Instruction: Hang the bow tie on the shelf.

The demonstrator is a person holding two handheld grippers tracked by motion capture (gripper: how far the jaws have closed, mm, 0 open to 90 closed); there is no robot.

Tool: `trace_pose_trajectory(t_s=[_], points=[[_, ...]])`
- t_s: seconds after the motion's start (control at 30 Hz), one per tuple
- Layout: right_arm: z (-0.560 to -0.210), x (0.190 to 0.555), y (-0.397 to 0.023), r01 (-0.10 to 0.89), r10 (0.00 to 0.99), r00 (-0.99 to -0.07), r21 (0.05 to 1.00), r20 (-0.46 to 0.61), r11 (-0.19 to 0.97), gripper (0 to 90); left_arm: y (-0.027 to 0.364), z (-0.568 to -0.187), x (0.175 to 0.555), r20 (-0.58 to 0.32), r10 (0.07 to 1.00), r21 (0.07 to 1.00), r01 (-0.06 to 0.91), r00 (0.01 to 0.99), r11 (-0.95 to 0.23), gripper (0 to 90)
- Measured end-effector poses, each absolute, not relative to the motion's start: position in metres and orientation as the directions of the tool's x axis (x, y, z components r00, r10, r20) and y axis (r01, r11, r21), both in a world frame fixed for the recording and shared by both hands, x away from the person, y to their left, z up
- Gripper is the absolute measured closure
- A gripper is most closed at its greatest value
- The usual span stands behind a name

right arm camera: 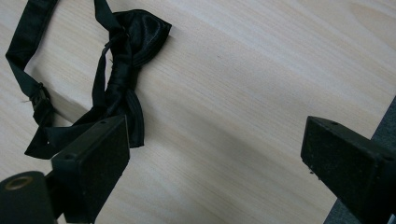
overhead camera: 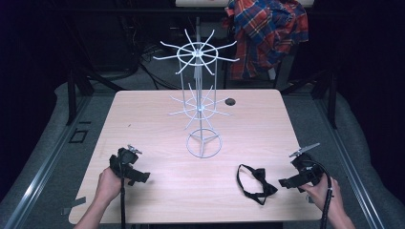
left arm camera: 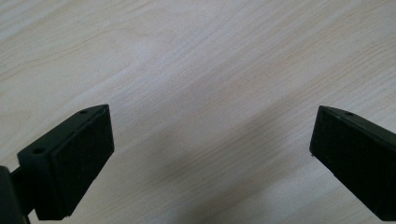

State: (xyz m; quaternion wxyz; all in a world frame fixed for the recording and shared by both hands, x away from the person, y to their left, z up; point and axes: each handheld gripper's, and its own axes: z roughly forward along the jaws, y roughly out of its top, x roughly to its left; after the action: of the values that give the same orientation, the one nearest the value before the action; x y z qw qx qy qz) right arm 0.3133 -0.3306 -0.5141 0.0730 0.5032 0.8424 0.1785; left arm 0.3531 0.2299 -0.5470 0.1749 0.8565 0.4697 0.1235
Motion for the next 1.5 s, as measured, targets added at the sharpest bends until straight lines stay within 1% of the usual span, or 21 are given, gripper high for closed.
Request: trace_pose_trajectory(t_s=[0.47, 0.57, 0.63, 0.73, 0.8, 0.83, 0.9, 0.93, 1.03, 1.1, 1.17, 1.23, 1.27, 1.3, 1.33, 1.37, 1.4, 1.43, 1.47, 1.5], points=[[-0.513, 0.312, -0.324, 0.818, 0.865, -0.497, 0.367, 0.065, 0.443, 7.4, 0.229, -0.546, 0.352, 0.050, 0.845, 0.421, 0.756, 0.532, -0.501, 0.0], [-0.513, 0.312, -0.320, 0.813, 0.867, -0.494, 0.390, 0.072, 0.431, 7.1, 0.231, -0.547, 0.352, 0.046, 0.847, 0.421, 0.759, 0.529, -0.497, 0.0], [-0.512, 0.314, -0.318, 0.810, 0.857, -0.511, 0.370, 0.065, 0.455, 6.4, 0.232, -0.546, 0.352, 0.046, 0.848, 0.420, 0.760, 0.528, -0.496, 0.0], [-0.513, 0.314, -0.314, 0.808, 0.850, -0.521, 0.366, 0.076, 0.462, 5.2, 0.230, -0.547, 0.352, 0.048, 0.848, 0.422, 0.759, 0.528, -0.496, 0.0], [-0.512, 0.315, -0.312, 0.799, 0.844, -0.533, 0.363, 0.061, 0.479, 4.6, 0.229, -0.547, 0.354, 0.052, 0.845, 0.419, 0.756, 0.533, -0.502, 0.0], [-0.512, 0.314, -0.311, 0.801, 0.845, -0.530, 0.372, 0.077, 0.469, 4.2, 0.228, -0.548, 0.354, 0.051, 0.844, 0.415, 0.757, 0.534, -0.505, 0.0], [-0.511, 0.315, -0.309, 0.797, 0.839, -0.539, 0.370, 0.076, 0.478, 3.1, 0.228, -0.549, 0.354, 0.049, 0.845, 0.411, 0.760, 0.533, -0.504, 0.0], [-0.511, 0.314, -0.306, 0.793, 0.837, -0.545, 0.357, 0.055, 0.493, 0.5, 0.227, -0.549, 0.353, 0.053, 0.844, 0.407, 0.760, 0.534, -0.507, 0.0], [-0.511, 0.314, -0.301, 0.791, 0.830, -0.552, 0.366, 0.080, 0.490, 0.0, 0.228, -0.549, 0.352, 0.053, 0.843, 0.408, 0.758, 0.536, -0.508, 0.0], [-0.510, 0.313, -0.300, 0.784, 0.829, -0.556, 0.372, 0.065, 0.497, 0.0, 0.229, -0.548, 0.351, 0.052, 0.844, 0.415, 0.757, 0.534, -0.505, 0.0], [-0.509, 0.313, -0.297, 0.783, 0.827, -0.557, 0.384, 0.080, 0.490, 0.0, 0.231, -0.548, 0.351, 0.047, 0.847, 0.415, 0.761, 0.529, -0.499, 0.0], [-0.511, 0.315, -0.294, 0.783, 0.819, -0.565, 0.377, 0.096, 0.496, 0.0, 0.231, -0.549, 0.352, 0.046, 0.847, 0.414, 0.762, 0.529, -0.498, 0.0], [-0.510, 0.316, -0.293, 0.778, 0.818, -0.572, 0.361, 0.069, 0.514, 0.0, 0.230, -0.549, 0.353, 0.047, 0.846, 0.410, 0.762, 0.531, -0.501, 0.0], [-0.510, 0.316, -0.293, 0.778, 0.818, -0.572, 0.361, 0.069, 0.514, 0.0, 0.230, -0.549, 0.353, 0.047, 0.846, 0.410, 0.762, 0.531, -0.501, 0.0], [-0.513, 0.318, -0.290, 0.782, 0.817, -0.569, 0.370, 0.092, 0.502, 0.0, 0.229, -0.549, 0.353, 0.048, 0.845, 0.411, 0.761, 0.532, -0.502, 0.0], [-0.513, 0.318, -0.290, 0.782, 0.817, -0.569, 0.370, 0.092, 0.502, 0.0, 0.228, -0.549, 0.353, 0.050, 0.844, 0.413, 0.759, 0.534, -0.504, 0.0], [-0.515, 0.319, -0.286, 0.787, 0.817, -0.566, 0.370, 0.114, 0.494, 0.7, 0.228, -0.549, 0.353, 0.050, 0.842, 0.410, 0.758, 0.537, -0.508, 0.0], [-0.515, 0.319, -0.286, 0.787, 0.817, -0.566, 0.370, 0.114, 0.494, 0.7, 0.227, -0.548, 0.353, 0.050, 0.841, 0.411, 0.757, 0.538, -0.508, 0.0], [-0.516, 0.320, -0.284, 0.790, 0.815, -0.565, 0.370, 0.129, 0.489, 2.9, 0.227, -0.548, 0.353, 0.050, 0.840, 0.411, 0.755, 0.540, -0.510, 0.0], [-0.518, 0.321, -0.282, 0.795, 0.816, -0.560, 0.370, 0.141, 0.481, 10.2, 0.227, -0.548, 0.353, 0.051, 0.841, 0.413, 0.755, 0.539, -0.509, 0.0]])
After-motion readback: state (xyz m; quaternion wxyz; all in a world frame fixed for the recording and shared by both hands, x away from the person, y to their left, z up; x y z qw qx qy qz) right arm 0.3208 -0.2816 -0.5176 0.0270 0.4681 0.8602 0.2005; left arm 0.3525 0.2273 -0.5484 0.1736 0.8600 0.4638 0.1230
